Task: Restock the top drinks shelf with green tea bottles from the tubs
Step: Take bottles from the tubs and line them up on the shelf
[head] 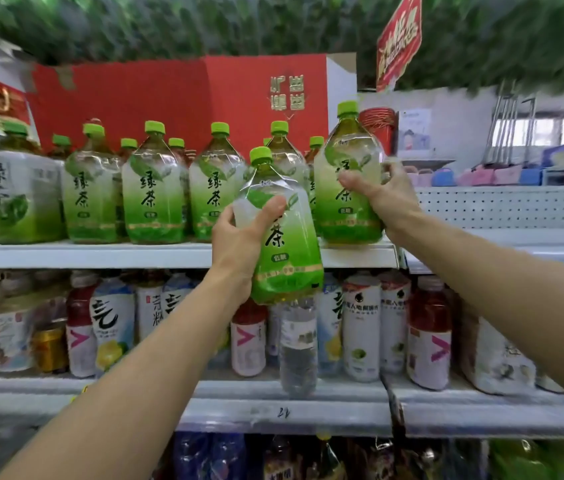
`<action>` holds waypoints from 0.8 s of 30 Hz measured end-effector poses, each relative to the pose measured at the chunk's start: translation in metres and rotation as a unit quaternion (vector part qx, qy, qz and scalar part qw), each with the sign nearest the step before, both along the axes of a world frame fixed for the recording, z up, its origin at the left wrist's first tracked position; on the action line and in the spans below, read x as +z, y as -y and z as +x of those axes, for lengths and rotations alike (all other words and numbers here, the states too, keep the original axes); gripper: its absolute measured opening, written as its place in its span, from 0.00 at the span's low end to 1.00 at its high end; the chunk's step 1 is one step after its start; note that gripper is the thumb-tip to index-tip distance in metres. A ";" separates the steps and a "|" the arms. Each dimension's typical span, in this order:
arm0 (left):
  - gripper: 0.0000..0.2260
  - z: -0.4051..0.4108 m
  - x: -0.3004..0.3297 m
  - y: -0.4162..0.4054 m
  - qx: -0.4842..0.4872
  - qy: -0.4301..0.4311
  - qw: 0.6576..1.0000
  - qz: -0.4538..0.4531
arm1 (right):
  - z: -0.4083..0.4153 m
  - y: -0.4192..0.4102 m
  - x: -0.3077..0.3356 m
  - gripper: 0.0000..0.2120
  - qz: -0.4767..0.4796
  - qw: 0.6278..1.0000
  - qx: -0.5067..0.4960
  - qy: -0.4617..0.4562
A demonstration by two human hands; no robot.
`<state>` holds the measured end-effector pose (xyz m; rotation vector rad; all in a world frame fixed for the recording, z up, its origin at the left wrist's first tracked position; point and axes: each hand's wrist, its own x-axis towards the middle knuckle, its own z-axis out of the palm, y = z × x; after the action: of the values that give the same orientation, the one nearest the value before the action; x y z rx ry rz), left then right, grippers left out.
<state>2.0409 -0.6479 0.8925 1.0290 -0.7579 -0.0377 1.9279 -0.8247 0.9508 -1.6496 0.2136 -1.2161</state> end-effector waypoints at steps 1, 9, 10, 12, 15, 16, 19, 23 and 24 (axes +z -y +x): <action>0.46 0.002 0.001 0.004 0.008 0.002 1.000 0.003 | 0.005 0.004 -0.002 0.46 0.000 1.000 0.001 -0.009; 0.34 0.020 -0.006 0.015 0.009 -0.003 1.000 -0.002 | 0.033 0.039 -0.005 0.52 -0.002 0.997 0.048 -0.060; 0.35 0.020 -0.006 0.015 0.011 -0.003 1.000 0.000 | 0.034 0.039 -0.005 0.53 -0.003 0.997 0.052 -0.064; 0.34 0.020 -0.005 0.015 0.007 -0.005 1.000 0.001 | 0.036 0.044 -0.005 0.55 -0.005 0.995 0.061 -0.074; 0.34 0.016 -0.005 0.012 0.005 -0.003 1.000 -0.001 | 0.036 0.039 -0.003 0.54 -0.027 0.992 0.010 -0.119; 0.35 0.014 -0.006 0.011 0.008 0.003 1.000 -0.002 | 0.033 0.034 -0.003 0.51 -0.053 0.990 -0.052 -0.123; 0.29 0.008 -0.014 0.006 0.033 0.034 0.999 0.007 | 0.014 0.008 -0.014 0.43 -0.165 0.968 -0.189 -0.013; 0.27 -0.013 -0.021 0.007 0.037 0.057 0.997 -0.019 | -0.022 -0.040 -0.048 0.42 -0.232 0.972 -0.004 -0.019; 0.30 -0.020 -0.020 0.008 0.035 0.058 0.997 -0.029 | -0.027 -0.050 -0.057 0.46 -0.223 0.971 0.052 -0.075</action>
<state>2.0209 -0.6564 0.8730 1.0082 -0.8224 0.1044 1.9007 -0.7745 0.8937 -2.1167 -0.0592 -1.1122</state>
